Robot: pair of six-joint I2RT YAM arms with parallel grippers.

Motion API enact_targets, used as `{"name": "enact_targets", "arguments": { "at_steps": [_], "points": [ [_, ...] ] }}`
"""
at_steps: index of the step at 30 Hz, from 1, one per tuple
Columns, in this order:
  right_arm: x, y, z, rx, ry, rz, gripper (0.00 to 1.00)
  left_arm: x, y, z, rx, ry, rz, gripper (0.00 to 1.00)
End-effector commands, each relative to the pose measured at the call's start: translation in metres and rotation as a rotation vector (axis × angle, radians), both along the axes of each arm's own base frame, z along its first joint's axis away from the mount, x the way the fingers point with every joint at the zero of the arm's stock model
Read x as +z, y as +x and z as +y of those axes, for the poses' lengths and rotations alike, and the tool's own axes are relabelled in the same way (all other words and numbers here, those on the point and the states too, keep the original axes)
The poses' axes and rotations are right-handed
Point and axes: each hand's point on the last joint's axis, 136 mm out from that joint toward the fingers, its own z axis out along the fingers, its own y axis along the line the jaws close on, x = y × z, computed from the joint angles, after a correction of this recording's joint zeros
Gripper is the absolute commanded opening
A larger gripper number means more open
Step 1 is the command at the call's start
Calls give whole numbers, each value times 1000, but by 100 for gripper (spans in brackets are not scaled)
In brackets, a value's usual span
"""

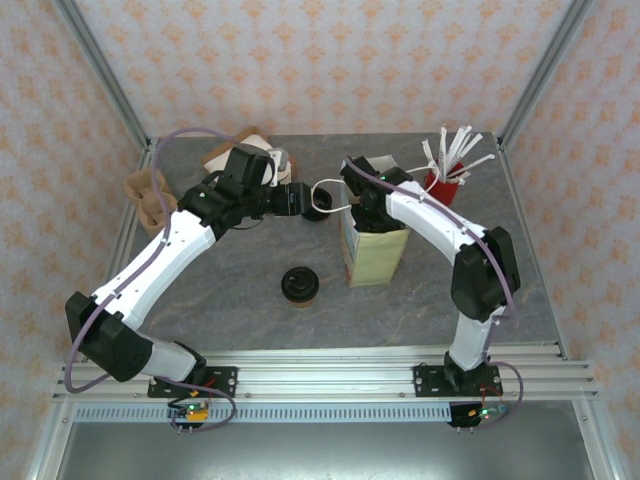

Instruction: Pack the takeout coffee

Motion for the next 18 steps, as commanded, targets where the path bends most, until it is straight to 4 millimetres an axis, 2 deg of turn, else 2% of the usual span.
{"name": "enact_targets", "arguments": {
  "at_steps": [1,13,18],
  "points": [
    [33,2,-12,-2,-28,-62,80,9,-6,5,8,8,-32,67],
    [66,3,-16,9,-35,-102,80,16,-9,6,11,-8,-50,67],
    [85,0,-18,15,-25,-128,79,15,-9,-2,-12,-39,-36,67]
  ]
}}
